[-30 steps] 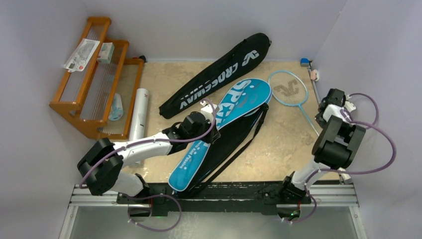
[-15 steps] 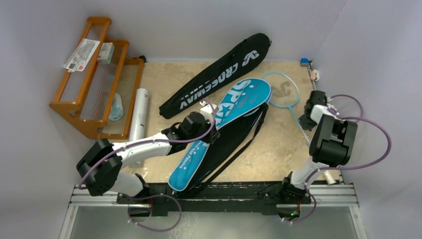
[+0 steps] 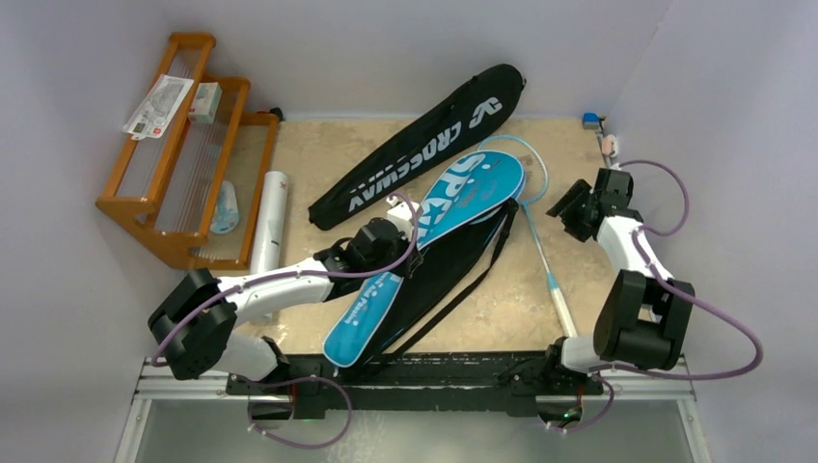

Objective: Pack up the badminton gear
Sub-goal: Pick up the racket from the center of the board.

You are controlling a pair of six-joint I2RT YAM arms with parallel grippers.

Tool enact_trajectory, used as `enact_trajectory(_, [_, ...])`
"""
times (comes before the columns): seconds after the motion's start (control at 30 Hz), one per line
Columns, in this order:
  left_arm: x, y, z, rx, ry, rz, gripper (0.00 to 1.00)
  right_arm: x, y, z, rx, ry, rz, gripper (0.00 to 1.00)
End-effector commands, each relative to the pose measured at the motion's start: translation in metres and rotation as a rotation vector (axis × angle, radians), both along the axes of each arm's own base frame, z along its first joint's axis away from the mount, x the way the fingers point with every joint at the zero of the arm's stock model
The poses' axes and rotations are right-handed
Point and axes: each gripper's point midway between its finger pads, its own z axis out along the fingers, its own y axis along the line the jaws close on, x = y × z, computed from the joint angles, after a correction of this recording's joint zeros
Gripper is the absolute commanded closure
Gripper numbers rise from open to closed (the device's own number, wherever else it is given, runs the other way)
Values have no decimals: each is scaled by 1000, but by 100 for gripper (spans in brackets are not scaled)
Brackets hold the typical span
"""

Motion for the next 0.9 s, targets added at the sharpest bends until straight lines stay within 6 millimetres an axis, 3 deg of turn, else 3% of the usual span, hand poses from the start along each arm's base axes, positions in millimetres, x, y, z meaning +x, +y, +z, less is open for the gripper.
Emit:
enact_trajectory(0.0, [17,6,22,-18,-93,72,100,-14,26,-5,47,-31,172,33])
enact_trajectory(0.2, [30,25,20,6,-106,195,100,-35,56,-39,-19,108,260,29])
enact_trajectory(0.33, [40,41,18,6,-103,283,100,-36,64,-61,-90,196,276,31])
enact_trajectory(0.53, [42,51,22,1,-129,330,100,-32,73,-71,-202,266,300,32])
enact_trajectory(0.63, [42,54,24,2,-139,335,100,-30,77,-62,-245,264,310,34])
enact_trajectory(0.77, [42,56,22,10,-143,338,100,-27,76,-37,-265,204,303,35])
enact_trajectory(0.87, [42,55,21,14,-143,333,100,-23,65,-21,-323,200,278,35])
